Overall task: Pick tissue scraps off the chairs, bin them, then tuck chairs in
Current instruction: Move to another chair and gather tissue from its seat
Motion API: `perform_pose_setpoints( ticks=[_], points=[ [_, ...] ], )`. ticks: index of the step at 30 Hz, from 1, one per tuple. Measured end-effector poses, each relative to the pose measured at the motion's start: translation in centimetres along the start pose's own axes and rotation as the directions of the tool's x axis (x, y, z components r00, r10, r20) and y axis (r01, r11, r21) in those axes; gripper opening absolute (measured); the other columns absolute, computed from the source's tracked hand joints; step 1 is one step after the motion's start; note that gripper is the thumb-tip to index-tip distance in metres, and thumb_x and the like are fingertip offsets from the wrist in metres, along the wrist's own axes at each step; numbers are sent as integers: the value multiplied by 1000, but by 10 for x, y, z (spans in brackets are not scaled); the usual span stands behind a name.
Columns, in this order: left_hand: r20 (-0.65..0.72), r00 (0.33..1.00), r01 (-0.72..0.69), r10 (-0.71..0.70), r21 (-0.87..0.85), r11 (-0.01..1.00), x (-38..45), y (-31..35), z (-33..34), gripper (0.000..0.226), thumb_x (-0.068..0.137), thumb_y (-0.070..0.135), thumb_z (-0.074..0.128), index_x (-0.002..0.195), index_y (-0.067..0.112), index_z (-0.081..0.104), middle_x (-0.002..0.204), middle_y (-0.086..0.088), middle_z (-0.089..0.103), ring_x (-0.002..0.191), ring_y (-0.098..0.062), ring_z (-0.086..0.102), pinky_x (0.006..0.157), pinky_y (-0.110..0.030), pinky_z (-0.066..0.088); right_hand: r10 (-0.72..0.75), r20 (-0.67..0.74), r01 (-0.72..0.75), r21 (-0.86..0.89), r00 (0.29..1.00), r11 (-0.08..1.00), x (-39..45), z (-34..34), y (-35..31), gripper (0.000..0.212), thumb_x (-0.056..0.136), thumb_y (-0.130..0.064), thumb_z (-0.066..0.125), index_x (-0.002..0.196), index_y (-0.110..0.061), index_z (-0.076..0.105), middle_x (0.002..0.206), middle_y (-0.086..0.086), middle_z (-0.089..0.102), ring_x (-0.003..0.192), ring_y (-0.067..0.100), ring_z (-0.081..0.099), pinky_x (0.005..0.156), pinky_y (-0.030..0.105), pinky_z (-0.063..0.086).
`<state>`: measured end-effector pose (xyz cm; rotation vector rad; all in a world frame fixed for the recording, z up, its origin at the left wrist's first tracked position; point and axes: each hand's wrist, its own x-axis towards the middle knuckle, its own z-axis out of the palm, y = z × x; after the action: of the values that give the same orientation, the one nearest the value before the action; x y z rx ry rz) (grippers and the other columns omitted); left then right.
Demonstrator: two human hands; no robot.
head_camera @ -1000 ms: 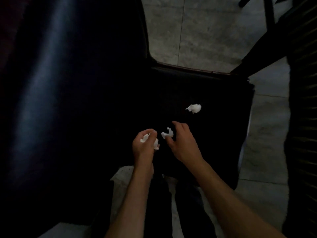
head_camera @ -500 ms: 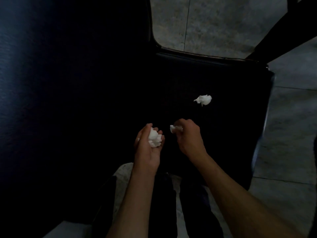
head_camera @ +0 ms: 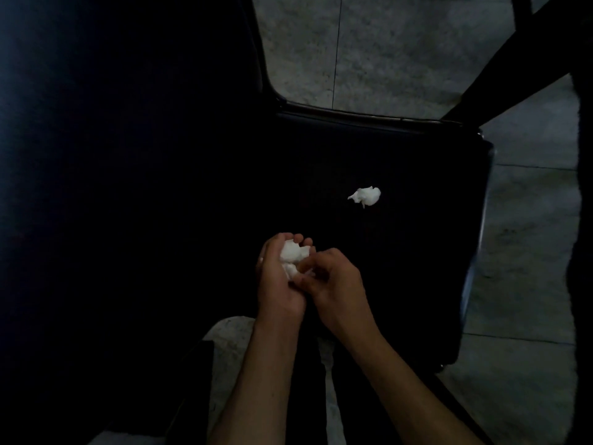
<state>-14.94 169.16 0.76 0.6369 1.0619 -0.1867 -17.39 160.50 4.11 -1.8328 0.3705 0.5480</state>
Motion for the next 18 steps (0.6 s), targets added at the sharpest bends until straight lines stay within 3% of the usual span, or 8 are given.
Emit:
perform_pose_setpoints(
  ticks=[3, 5, 10, 13, 18],
  points=[
    [8, 999, -42, 42, 46, 998, -3, -5, 4, 11, 87, 19, 64, 91, 9, 65, 83, -6, 69, 84, -24, 71, 73, -36, 58, -51, -75, 46, -67, 996, 997, 1, 0, 3, 16, 79, -11, 76, 80, -19, 62, 91, -4, 58, 81, 0, 57, 68, 9, 44],
    [10, 998, -65, 64, 76, 995, -5, -8, 8, 10, 90, 18, 64, 91, 9, 68, 82, -6, 71, 81, -24, 72, 68, -34, 58, -39, -141, 38, -14, 989, 999, 0, 1, 4, 22, 78, -12, 77, 80, -20, 57, 87, -6, 59, 78, 2, 58, 65, 12, 46],
    [-13, 997, -75, 78, 168, 983, -5, -12, 19, 9, 87, 21, 67, 87, 14, 73, 77, -3, 69, 66, -15, 70, 52, -25, 52, 124, -264, -85, 153, 957, 985, 1, -2, 7, 43, 72, -30, 83, 84, -27, 41, 72, -7, 56, 55, -3, 52, 47, 13, 42],
    [30, 998, -59, 55, 157, 986, -4, -12, 22, 8, 91, 14, 62, 86, 10, 68, 71, -2, 61, 54, -11, 59, 40, -19, 41, 148, -179, -119, 163, 973, 979, 4, -12, 10, 44, 69, -33, 82, 90, -28, 44, 74, -8, 55, 56, -5, 50, 49, 14, 43],
    [25, 994, -106, 103, 262, 959, -1, -9, 26, 9, 93, 11, 58, 89, 11, 66, 57, 1, 61, 49, -10, 52, 38, -19, 36, 106, -16, -102, 170, 994, 980, 15, -45, 16, 42, 71, -33, 83, 103, -35, 56, 99, -9, 60, 80, -5, 60, 63, 10, 49]
  ],
)
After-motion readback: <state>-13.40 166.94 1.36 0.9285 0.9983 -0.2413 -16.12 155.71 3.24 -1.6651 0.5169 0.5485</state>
